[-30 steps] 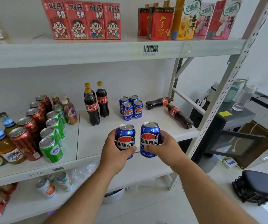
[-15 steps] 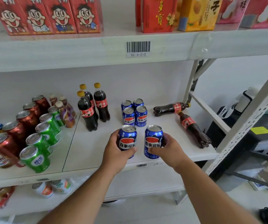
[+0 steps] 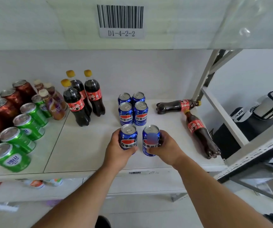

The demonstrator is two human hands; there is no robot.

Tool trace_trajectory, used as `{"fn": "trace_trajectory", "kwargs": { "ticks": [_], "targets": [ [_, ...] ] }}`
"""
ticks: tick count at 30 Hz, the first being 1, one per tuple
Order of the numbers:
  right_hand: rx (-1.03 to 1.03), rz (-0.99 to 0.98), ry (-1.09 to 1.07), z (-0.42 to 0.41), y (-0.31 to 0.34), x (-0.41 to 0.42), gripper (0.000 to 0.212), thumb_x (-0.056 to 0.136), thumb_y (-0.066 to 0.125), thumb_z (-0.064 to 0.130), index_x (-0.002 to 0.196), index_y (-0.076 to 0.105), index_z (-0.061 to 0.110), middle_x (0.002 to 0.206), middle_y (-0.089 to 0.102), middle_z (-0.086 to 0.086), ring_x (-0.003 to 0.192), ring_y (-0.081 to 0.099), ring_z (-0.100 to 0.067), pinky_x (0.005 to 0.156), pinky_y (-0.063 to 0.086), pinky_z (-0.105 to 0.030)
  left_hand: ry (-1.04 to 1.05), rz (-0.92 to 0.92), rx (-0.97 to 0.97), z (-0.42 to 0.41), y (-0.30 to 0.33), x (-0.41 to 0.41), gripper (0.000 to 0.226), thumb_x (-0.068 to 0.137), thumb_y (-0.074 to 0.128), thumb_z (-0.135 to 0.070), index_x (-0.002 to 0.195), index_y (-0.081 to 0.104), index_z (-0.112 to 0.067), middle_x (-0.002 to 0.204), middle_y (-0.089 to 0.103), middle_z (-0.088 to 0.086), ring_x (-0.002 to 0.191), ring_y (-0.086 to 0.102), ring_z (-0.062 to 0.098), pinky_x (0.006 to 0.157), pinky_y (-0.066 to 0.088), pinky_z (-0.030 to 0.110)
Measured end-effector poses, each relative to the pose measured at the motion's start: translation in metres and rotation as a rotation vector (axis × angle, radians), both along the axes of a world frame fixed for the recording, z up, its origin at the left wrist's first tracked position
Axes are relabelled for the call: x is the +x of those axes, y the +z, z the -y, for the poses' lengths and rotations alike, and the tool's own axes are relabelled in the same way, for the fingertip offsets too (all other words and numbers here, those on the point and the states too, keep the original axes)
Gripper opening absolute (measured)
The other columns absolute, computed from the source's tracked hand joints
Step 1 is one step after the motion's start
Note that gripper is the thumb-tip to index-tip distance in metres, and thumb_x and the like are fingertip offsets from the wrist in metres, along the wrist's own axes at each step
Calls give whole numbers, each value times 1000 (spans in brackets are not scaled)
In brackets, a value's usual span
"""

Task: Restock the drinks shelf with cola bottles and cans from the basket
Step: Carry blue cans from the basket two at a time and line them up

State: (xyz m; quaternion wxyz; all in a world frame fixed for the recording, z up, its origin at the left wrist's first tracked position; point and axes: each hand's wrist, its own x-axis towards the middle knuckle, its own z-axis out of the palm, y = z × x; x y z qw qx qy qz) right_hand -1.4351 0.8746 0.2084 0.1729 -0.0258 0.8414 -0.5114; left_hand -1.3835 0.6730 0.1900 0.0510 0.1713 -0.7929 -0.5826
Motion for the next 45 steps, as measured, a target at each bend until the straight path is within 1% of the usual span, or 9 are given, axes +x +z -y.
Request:
{"fn": "trace_trajectory", "kwargs": {
  "ticks": [4, 7, 11, 14, 17, 21, 28, 32, 45],
  "targets": [
    [-17, 32, 84, 5, -5, -10, 77, 75, 90, 6, 136, 49, 28, 125, 65, 9, 109, 65, -11, 82, 54, -16, -14, -8, -10, 6, -8, -8, 90, 71, 95, -16, 143, 45, -35, 130, 62, -17, 119, 64, 11, 96, 55, 28],
    [-54, 33, 114, 8, -7, -13, 78, 77, 88, 3, 135, 46, 33, 123, 63, 15, 107, 63, -1, 70, 53, -7, -9, -14, 7, 9, -16, -10, 89, 72, 95, -16, 142, 44, -37, 136, 62, -13, 124, 64, 14, 103, 57, 39],
    [-68, 14, 132, 11, -13, -13, 79, 81, 88, 9, 139, 43, 37, 127, 60, 19, 114, 60, -1, 75, 51, -3, -27, -24, -27, 10, -21, -14, 89, 75, 93, -18, 144, 41, -38, 140, 60, -12, 127, 62, 13, 105, 56, 42],
    [-70, 7, 131, 11, -16, -12, 80, 83, 87, 11, 145, 43, 35, 132, 60, 16, 120, 59, -6, 87, 51, -8, -38, -23, -63, 8, -22, -15, 90, 75, 93, -18, 145, 40, -37, 142, 59, -11, 128, 61, 12, 106, 55, 41],
    [-63, 1, 115, 10, -18, -9, 83, 85, 85, 13, 152, 41, 31, 136, 60, 14, 126, 58, -9, 108, 51, -27, -42, -22, -51, 8, -23, -14, 91, 74, 93, -18, 145, 40, -37, 142, 59, -11, 129, 60, 12, 107, 54, 40],
    [28, 8, -31, 13, -25, 6, 89, 89, 82, 20, 161, 30, 26, 158, 48, 3, 142, 49, -20, 112, 47, -35, -56, -34, -29, 9, -26, -9, 87, 75, 89, -5, 136, 45, -48, 136, 61, -20, 127, 61, 4, 107, 54, 35],
    [147, -141, -170, 29, -28, 21, 55, 88, 80, 28, 138, 59, 22, 129, 71, 2, 99, 59, -10, 86, 49, -24, 9, 27, -37, 10, -40, -1, 74, 83, 84, -8, 141, 48, -37, 133, 64, -15, 123, 65, 8, 106, 55, 40],
    [172, -139, -184, 33, -27, 16, 53, 89, 79, 31, 137, 59, 23, 127, 72, 2, 97, 60, -11, 85, 49, -24, 20, 32, -35, 10, -40, -5, 71, 85, 83, -7, 144, 49, -29, 132, 64, -13, 117, 64, 5, 101, 53, 29],
    [176, -108, -197, 46, -23, -21, 45, 91, 77, 34, 131, 61, 23, 122, 73, 2, 94, 62, -14, 84, 54, -29, 35, 22, -57, 12, -36, -40, 71, 86, 83, -11, 145, 48, -29, 137, 66, -6, 120, 67, 12, 104, 56, 39]
  ]
}}
